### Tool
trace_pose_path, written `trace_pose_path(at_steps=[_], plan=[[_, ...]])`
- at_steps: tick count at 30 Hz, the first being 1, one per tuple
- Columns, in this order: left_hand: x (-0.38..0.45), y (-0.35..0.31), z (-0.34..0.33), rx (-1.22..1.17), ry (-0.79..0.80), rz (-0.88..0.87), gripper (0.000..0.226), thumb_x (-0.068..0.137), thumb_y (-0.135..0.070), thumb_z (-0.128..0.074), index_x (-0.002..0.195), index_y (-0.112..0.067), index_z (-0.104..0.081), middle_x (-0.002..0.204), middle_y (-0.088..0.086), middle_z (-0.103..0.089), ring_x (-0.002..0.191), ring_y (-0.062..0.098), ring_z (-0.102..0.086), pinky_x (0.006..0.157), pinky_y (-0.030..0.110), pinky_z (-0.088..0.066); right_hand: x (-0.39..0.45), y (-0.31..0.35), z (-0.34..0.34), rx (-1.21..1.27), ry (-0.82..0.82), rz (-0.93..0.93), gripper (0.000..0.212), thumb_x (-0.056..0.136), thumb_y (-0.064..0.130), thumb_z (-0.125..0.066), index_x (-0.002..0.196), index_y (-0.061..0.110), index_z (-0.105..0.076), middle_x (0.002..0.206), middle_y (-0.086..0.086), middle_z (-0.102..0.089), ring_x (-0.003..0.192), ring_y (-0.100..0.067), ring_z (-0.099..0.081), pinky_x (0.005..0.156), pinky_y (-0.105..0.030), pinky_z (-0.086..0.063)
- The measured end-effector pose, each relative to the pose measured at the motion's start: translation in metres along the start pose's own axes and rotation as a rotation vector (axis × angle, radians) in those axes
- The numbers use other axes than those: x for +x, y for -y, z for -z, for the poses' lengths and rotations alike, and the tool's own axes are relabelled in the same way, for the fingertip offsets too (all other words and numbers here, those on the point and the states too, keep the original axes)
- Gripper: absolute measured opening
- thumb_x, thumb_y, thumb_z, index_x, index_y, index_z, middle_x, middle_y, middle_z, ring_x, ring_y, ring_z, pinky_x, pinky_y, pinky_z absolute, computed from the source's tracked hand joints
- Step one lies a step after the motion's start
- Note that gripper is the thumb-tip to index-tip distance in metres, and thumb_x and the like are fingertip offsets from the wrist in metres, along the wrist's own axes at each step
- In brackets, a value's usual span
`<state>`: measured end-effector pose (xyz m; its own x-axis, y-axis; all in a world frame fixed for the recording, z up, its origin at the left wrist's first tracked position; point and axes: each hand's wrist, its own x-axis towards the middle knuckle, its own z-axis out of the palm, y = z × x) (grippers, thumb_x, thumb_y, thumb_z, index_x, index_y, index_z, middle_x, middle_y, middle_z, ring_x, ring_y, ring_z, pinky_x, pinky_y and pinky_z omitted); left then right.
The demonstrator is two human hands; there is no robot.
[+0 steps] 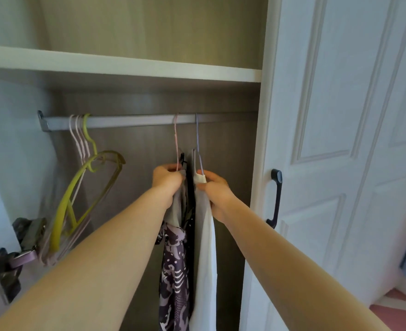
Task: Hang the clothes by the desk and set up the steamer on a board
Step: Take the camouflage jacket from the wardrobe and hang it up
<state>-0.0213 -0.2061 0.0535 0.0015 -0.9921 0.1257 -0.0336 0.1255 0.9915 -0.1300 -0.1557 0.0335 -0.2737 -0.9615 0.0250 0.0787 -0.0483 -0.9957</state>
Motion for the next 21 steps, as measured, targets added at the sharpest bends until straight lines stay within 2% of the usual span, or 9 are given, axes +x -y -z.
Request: trace_pose_path(at_steps=[1, 4, 7, 10, 15, 17, 19, 21], plan=[[0.002, 0.0, 0.001, -0.039, 0.01, 0.022, 0.027, 0.085, 0.003, -0.058, 0.106, -0.012, -0.066, 0.096, 0.007, -0.069, 0.083, 0.022, -0.066, 0.071, 0.031, -0.055, 0.0, 0.0, 0.001, 0.043, 0.003, -0.018, 0.032, 0.092, 0.002, -0.053, 0.111, 0.025, -0.063, 0.119, -0.008, -0.064, 0.111, -0.029, -0.059, 0.099, -0.046, -0.048], [0.004, -0.001, 0.004, -0.165, 0.055, 0.043, 0.034, 0.083, 0.007, -0.058, 0.112, -0.009, -0.065, 0.1, -0.001, -0.073, 0.095, 0.022, -0.067, 0.084, 0.036, -0.055, 0.004, -0.001, 0.004, 0.159, 0.026, -0.043, 0.038, 0.091, -0.001, -0.051, 0.122, 0.017, -0.063, 0.117, -0.012, -0.066, 0.108, -0.031, -0.062, 0.097, -0.046, -0.049], [0.002, -0.002, 0.007, -0.212, 0.065, 0.015, 0.027, 0.086, 0.001, -0.062, 0.112, -0.008, -0.062, 0.094, -0.008, -0.074, 0.097, 0.014, -0.066, 0.083, 0.03, -0.053, 0.005, 0.001, 0.004, 0.207, 0.037, -0.046, 0.042, 0.091, -0.003, -0.05, 0.127, 0.017, -0.06, 0.12, -0.013, -0.065, 0.11, -0.032, -0.061, 0.099, -0.048, -0.048], [-0.002, -0.01, 0.01, -0.217, 0.04, -0.047, 0.019, 0.086, 0.0, -0.063, 0.102, -0.011, -0.06, 0.088, -0.01, -0.072, 0.097, 0.01, -0.064, 0.086, 0.024, -0.046, 0.006, 0.008, 0.002, 0.197, 0.027, -0.038, 0.045, 0.089, 0.0, -0.052, 0.127, 0.022, -0.06, 0.126, -0.011, -0.062, 0.114, -0.033, -0.058, 0.101, -0.05, -0.045], [-0.014, -0.032, 0.014, -0.209, 0.007, -0.115, 0.027, 0.086, 0.001, -0.063, 0.112, -0.004, -0.059, 0.095, -0.004, -0.071, 0.096, 0.008, -0.063, 0.095, 0.023, -0.043, -0.003, 0.026, 0.002, 0.223, 0.026, -0.019, 0.045, 0.087, 0.0, -0.053, 0.125, 0.023, -0.062, 0.124, -0.009, -0.063, 0.114, -0.031, -0.058, 0.102, -0.051, -0.044], [-0.02, -0.038, 0.014, -0.215, -0.004, -0.125, 0.028, 0.085, 0.002, -0.063, 0.112, -0.004, -0.06, 0.093, -0.006, -0.072, 0.098, 0.008, -0.063, 0.093, 0.022, -0.044, -0.013, 0.032, 0.002, 0.212, 0.029, -0.005, 0.045, 0.088, -0.002, -0.053, 0.124, 0.022, -0.063, 0.124, -0.009, -0.063, 0.115, -0.03, -0.057, 0.103, -0.05, -0.043], [-0.028, -0.041, 0.014, -0.217, -0.018, -0.129, 0.028, 0.085, 0.001, -0.063, 0.112, -0.006, -0.062, 0.09, -0.009, -0.072, 0.095, 0.006, -0.063, 0.085, 0.018, -0.045, -0.023, 0.037, 0.002, 0.191, 0.016, 0.013, 0.044, 0.087, -0.005, -0.053, 0.121, 0.021, -0.065, 0.123, -0.008, -0.063, 0.116, -0.029, -0.056, 0.104, -0.048, -0.043], [-0.037, -0.041, 0.011, -0.244, -0.031, -0.103, 0.027, 0.084, 0.002, -0.063, 0.109, -0.006, -0.065, 0.091, -0.007, -0.073, 0.096, 0.009, -0.065, 0.088, 0.024, -0.05, -0.035, 0.041, 0.004, 0.152, 0.0, 0.026, 0.043, 0.086, -0.007, -0.054, 0.117, 0.021, -0.067, 0.124, -0.007, -0.062, 0.118, -0.029, -0.054, 0.105, -0.048, -0.042]])
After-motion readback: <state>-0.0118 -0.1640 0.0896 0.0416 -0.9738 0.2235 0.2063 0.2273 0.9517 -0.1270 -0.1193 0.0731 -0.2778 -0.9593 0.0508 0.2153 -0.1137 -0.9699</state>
